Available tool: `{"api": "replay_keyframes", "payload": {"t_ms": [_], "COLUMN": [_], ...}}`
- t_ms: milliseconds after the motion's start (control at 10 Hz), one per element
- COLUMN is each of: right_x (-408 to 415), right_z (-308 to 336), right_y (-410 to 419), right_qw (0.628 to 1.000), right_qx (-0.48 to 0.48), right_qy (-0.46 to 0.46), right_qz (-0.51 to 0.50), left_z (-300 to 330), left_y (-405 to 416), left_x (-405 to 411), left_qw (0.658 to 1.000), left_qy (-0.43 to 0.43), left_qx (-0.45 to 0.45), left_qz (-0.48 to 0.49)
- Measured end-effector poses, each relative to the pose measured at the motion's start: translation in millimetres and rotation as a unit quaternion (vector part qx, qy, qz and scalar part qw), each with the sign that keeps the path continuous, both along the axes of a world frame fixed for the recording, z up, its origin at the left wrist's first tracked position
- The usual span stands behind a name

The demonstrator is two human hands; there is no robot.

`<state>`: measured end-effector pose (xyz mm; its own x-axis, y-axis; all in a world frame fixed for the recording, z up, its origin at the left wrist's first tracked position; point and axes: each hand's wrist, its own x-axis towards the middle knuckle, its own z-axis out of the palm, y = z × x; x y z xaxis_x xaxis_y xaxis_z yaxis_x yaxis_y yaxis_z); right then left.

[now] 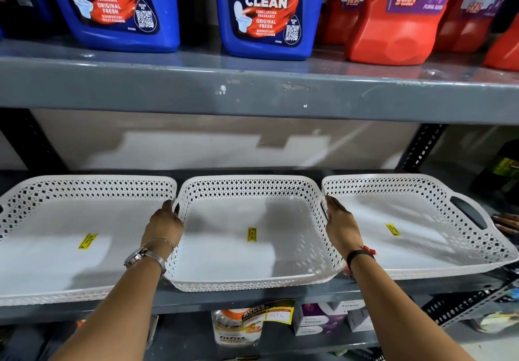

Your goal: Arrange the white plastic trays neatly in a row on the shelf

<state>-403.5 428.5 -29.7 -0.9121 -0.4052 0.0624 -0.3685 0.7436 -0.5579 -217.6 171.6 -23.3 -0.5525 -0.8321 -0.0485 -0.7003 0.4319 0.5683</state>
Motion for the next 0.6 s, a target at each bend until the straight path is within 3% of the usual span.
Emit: {"api": "replay_keyframes", "payload": {"t_ms": [200, 400, 500, 600], "right_x": [0, 1, 4, 6], "right_z": [-1, -1, 2, 4], "right_y": [1, 0, -3, -5], "right_qw": [1.0, 0.997, 0.98, 0.971], "right_qx": [0.008, 0.077, 0.189, 0.21], "right_qy": [0.007, -0.007, 0.062, 0.111], "right_qz": [0.003, 0.019, 0.011, 0.016], "left_z": [-3, -6, -1, 2], "left_y": [-2, -3, 2, 6], "left_x": [-2, -1, 2, 4], "left_qw": [1.0, 0.998, 0.989, 0.979], "left_qy": [-0.006, -0.063, -0.12, -0.107], "left_qx": [-0.003, -0.004, -0.081, -0.165], "left_qz": [0.003, -0.013, -0.023, -0.045]}}
